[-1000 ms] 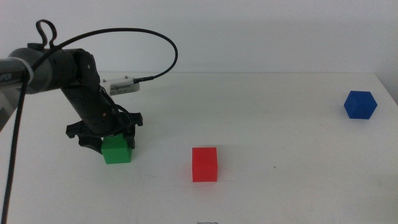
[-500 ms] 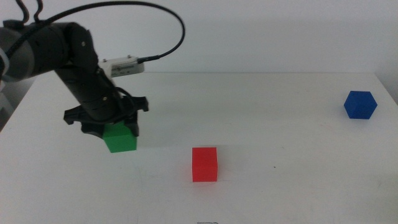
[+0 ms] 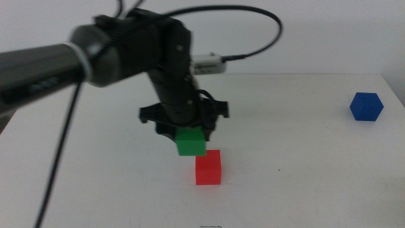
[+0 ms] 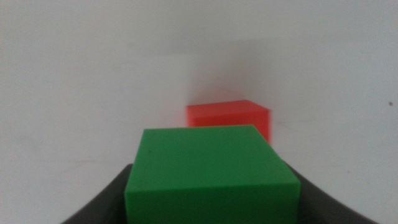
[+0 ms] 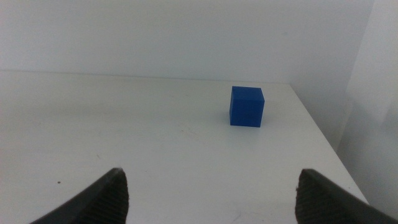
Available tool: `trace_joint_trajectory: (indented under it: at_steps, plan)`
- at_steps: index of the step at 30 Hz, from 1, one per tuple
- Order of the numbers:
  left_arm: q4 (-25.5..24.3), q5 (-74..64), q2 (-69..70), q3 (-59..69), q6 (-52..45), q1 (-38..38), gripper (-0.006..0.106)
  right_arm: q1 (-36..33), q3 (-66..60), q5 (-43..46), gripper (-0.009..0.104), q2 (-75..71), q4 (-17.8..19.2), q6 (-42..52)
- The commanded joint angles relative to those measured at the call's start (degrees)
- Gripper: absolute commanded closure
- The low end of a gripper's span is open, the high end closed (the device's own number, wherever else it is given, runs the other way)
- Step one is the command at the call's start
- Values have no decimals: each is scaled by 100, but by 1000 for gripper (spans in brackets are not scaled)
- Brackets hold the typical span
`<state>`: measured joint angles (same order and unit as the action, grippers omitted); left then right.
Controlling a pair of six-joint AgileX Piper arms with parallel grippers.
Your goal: Stack red cubes first, then green, then blue cubes in a specific spot.
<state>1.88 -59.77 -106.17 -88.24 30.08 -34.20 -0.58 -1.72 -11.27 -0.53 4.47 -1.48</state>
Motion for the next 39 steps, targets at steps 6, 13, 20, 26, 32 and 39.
trace_joint_trajectory:
  at_steps: [6, 13, 20, 26, 32, 39]
  plan:
    - [-269, 39, -180, -573, 486, -518, 86, 29, 112, 437, 5, -131, 60, 11]
    - [-335, 73, -315, -572, 580, -518, 86, 29, 112, 437, 5, -131, 60, 11]
    - [-482, 78, -322, -572, 724, -518, 86, 29, 112, 437, 5, -131, 60, 11]
    - [-437, 78, -420, -572, 729, -518, 86, 29, 112, 437, 5, -131, 60, 11]
    - [-315, 146, -484, -572, 729, -518, 86, 29, 112, 437, 5, -131, 60, 11]
    - [-188, 286, -484, -572, 729, -518, 86, 29, 112, 437, 5, -131, 60, 11]
